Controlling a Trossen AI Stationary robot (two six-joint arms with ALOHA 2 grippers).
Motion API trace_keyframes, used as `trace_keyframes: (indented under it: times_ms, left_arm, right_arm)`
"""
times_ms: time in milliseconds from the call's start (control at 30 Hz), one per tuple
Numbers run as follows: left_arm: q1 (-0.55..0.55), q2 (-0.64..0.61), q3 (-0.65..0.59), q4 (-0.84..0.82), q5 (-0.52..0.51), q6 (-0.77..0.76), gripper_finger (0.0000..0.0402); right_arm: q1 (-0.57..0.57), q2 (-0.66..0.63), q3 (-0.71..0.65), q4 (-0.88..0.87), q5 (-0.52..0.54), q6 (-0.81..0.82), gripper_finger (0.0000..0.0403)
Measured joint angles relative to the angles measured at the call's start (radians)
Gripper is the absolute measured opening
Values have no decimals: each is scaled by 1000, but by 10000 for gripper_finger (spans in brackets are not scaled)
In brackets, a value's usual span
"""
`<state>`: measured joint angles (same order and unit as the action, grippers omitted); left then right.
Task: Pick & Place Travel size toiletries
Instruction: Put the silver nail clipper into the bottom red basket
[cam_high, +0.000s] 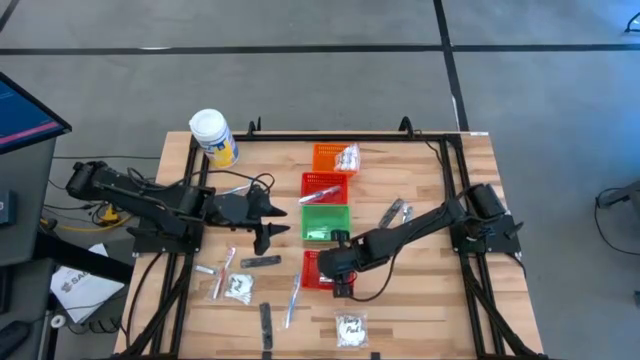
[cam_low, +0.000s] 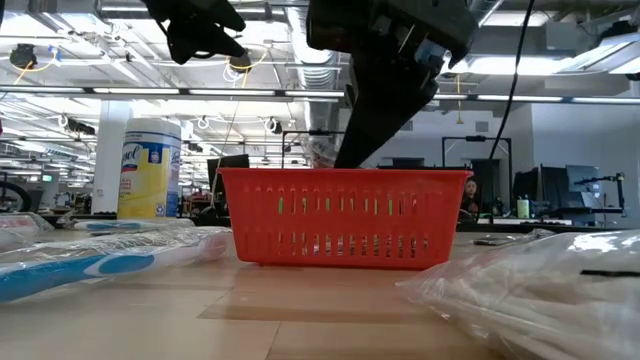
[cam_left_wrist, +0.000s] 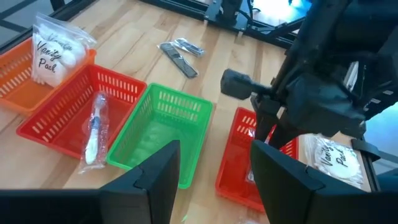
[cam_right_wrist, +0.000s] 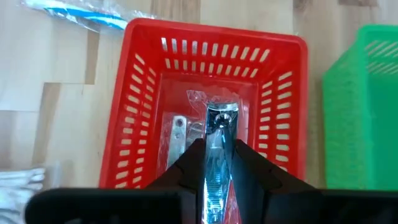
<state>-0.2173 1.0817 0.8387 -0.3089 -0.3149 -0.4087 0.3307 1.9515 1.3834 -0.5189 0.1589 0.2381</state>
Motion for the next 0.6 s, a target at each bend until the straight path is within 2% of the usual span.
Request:
trace_keyframes:
  times_ms: [433,600]
  left_arm:
    - [0,1,-1,13,0,0,186]
    - [0,1,-1,15,0,4,186]
  right_arm:
    - [12,52,2,-18,27,2,53]
    - [6,50,1,-23,26,-1,70]
